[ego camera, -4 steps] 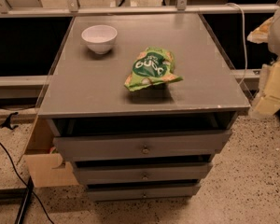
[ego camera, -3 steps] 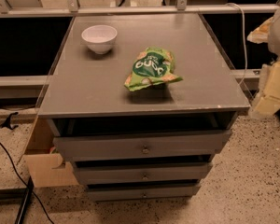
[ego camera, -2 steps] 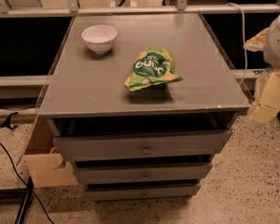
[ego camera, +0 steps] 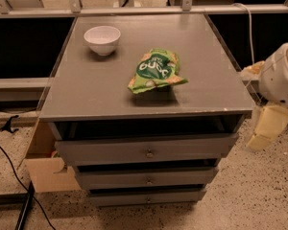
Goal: Open top drawer
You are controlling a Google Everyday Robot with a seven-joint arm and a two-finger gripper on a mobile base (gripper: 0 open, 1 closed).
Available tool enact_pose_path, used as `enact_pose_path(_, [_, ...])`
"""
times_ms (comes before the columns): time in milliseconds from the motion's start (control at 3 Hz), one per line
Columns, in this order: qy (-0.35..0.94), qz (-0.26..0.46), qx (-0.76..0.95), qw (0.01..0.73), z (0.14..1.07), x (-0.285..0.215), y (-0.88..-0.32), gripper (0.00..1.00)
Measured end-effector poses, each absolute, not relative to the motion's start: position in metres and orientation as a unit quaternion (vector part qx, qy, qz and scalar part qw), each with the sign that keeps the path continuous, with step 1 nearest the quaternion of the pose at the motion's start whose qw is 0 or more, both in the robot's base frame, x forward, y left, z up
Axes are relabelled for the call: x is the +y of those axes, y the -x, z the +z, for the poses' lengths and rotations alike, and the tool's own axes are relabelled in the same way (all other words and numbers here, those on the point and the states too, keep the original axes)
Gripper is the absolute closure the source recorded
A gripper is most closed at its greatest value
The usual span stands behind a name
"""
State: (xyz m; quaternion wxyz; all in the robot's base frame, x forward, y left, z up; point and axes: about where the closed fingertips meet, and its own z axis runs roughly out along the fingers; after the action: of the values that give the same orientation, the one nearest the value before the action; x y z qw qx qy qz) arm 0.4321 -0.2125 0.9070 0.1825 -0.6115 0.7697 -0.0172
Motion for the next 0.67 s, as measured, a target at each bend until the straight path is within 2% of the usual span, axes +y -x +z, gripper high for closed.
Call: enact_pose_path(667, [0.610,0.006,0.773,0.172,0.8711,-0.2115,-0.4074,0.00])
